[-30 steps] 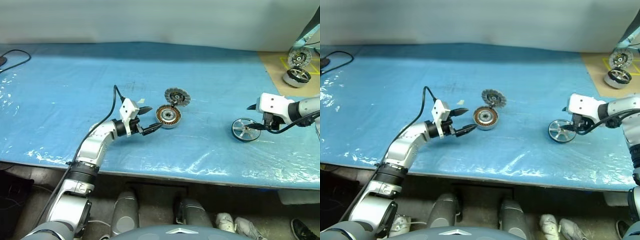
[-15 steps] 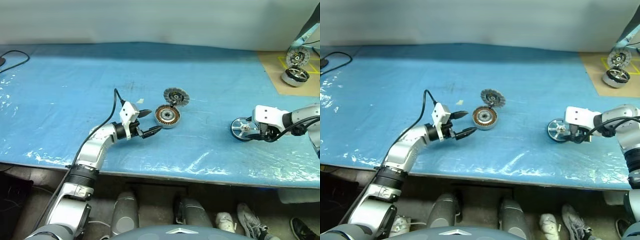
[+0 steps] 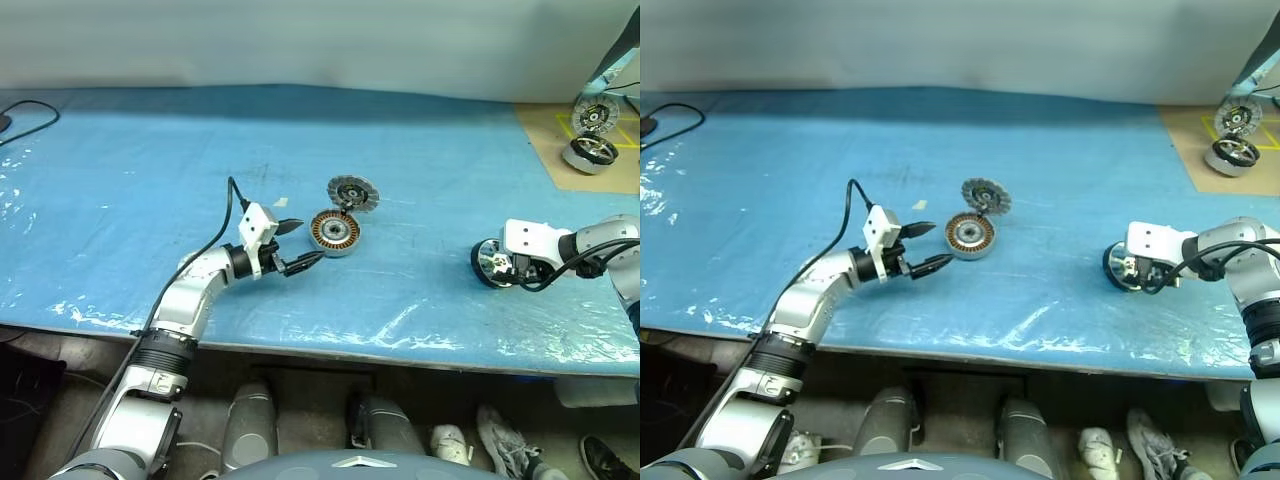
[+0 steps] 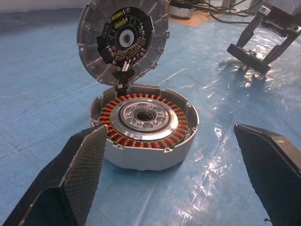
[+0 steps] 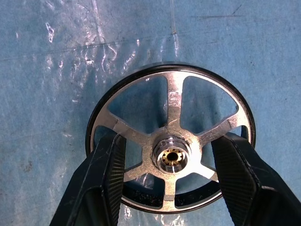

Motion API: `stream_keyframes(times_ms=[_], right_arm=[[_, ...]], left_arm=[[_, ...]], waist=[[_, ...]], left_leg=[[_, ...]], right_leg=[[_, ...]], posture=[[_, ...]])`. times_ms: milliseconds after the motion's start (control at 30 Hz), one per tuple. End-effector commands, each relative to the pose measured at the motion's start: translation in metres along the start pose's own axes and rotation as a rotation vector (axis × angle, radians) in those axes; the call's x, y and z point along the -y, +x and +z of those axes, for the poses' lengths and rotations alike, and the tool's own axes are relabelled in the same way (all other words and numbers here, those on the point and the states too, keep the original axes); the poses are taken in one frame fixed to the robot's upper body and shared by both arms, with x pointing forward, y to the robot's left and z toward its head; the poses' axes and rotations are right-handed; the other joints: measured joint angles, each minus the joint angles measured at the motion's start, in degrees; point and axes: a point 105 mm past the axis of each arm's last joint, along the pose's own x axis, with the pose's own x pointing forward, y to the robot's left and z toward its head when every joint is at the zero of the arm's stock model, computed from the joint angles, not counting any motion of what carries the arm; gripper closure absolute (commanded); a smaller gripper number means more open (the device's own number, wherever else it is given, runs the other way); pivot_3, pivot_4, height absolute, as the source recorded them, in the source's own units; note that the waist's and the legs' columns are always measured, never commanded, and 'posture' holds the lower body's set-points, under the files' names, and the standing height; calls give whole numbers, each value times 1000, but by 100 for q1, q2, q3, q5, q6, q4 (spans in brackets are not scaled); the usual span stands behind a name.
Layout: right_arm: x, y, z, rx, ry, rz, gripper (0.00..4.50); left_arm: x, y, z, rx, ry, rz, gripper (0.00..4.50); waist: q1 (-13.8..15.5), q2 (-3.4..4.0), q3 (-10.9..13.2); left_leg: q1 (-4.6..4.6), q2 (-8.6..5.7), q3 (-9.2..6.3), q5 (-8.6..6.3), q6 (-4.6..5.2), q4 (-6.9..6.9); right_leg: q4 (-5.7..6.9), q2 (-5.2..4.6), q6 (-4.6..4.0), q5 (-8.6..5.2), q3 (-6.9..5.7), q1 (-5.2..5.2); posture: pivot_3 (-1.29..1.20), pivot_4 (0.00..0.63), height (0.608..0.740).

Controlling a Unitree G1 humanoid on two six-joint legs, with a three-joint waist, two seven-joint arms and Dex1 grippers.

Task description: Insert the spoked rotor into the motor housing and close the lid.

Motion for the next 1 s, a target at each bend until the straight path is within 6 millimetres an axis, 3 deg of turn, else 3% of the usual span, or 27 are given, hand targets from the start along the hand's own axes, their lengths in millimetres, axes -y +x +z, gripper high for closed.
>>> stream_keyframes(times_ms=[33,200,333,533,767,1000], right_arm=[[-2,1,1,10,14,-1,2072],[9,-5,25,108,37,-45,2072],[15,-16,71,300,81,-59,2072],[2,-21,134,545,146,-13,2072],[-10,0,184,744,285,35,2072],[-10,27,212,798,339,32,2072]], left_arm=[[0,0,14,32,46,-6,0],[-4,-2,18,38,54,-2,0],[-12,-7,23,44,57,13,0],[-20,-15,22,27,69,31,0],[-19,-17,23,22,77,29,0],[-16,-17,23,25,75,28,0]], waist=[[-1,0,0],[-14,0,0],[-24,6,3],[8,7,3],[10,7,3],[0,7,3]], left_leg=[[0,0,0,0,0,0],[-1,0,0,0,0,-1],[-2,2,-2,0,0,-2],[-5,1,-2,0,0,-11],[-6,0,-2,0,-3,-14],[-10,-3,-1,-4,-36,-22]], right_leg=[[0,0,0,0,0,0],[0,1,0,0,0,-2],[4,2,0,0,5,-11],[1,2,0,0,4,-13],[0,0,0,0,3,-15],[-5,-1,1,0,5,-21]], posture=[[0,150,740],[0,150,740],[0,150,740],[0,150,740],[0,150,740],[0,150,740]])
